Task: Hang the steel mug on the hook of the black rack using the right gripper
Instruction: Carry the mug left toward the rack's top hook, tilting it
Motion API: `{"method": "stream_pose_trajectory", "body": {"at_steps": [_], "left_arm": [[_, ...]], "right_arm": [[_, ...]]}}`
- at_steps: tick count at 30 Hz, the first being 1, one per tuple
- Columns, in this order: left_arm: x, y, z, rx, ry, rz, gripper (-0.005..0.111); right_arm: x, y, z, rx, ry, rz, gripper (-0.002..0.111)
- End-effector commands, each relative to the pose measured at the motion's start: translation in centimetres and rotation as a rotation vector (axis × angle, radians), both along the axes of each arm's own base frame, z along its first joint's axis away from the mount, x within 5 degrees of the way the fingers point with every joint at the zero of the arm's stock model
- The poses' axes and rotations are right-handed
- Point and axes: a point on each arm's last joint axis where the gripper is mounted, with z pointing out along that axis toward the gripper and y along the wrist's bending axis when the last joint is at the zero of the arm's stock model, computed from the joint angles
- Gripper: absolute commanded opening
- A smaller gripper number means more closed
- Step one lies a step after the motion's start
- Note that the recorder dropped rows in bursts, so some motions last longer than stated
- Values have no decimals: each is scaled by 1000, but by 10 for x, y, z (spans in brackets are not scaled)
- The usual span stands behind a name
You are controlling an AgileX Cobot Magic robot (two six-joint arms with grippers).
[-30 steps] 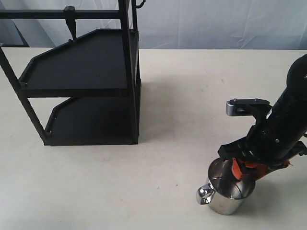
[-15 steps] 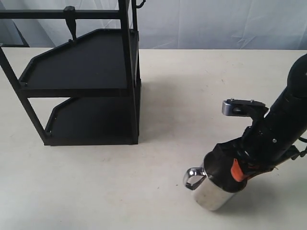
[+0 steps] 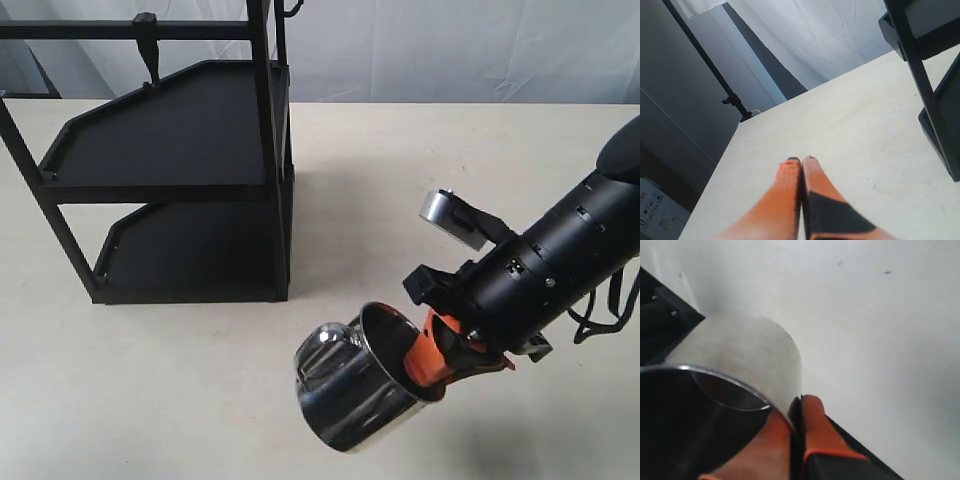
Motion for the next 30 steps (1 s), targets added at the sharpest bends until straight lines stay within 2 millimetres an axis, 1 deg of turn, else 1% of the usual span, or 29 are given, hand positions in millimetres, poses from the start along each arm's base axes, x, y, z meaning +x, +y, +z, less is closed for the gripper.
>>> {"method": "stream_pose_trajectory", "body": {"at_steps": [1, 4, 5, 7, 11, 15, 17, 20, 23, 26, 28, 30], "left_arm": [[0, 0, 1, -3, -11, -5, 2], [0, 0, 1, -3, -11, -5, 2], [0, 0, 1, -3, -11, -5, 2], [0, 0, 1, -3, -11, -5, 2], [0, 0, 1, -3, -11, -5, 2], [0, 0, 1, -3, -11, -5, 2], [0, 0, 1, -3, -11, -5, 2], [0, 0, 1, -3, -11, -5, 2], [0, 0, 1, -3, -11, -5, 2], [0, 0, 1, -3, -11, -5, 2], [0, 0, 1, -3, -11, -5, 2], [0, 0, 1, -3, -11, -5, 2]], "right_arm": [[3, 13, 15, 222, -34, -17, -1], [2, 27, 21, 310, -36, -45, -1], [2, 36, 24, 341, -40, -89, -1], [5, 47, 27, 378, -46, -163, -1], [9, 64, 34, 443, -38, -290, -1], [10, 73, 38, 482, -20, -370, -1], [11, 75, 36, 466, -32, -392, -1], [17, 79, 38, 431, -65, -434, -1], [21, 86, 47, 448, -91, -425, -1], [26, 95, 60, 476, -129, -412, -1], [30, 98, 68, 491, -126, -424, -1], [33, 100, 71, 499, -103, -436, -1]]}}
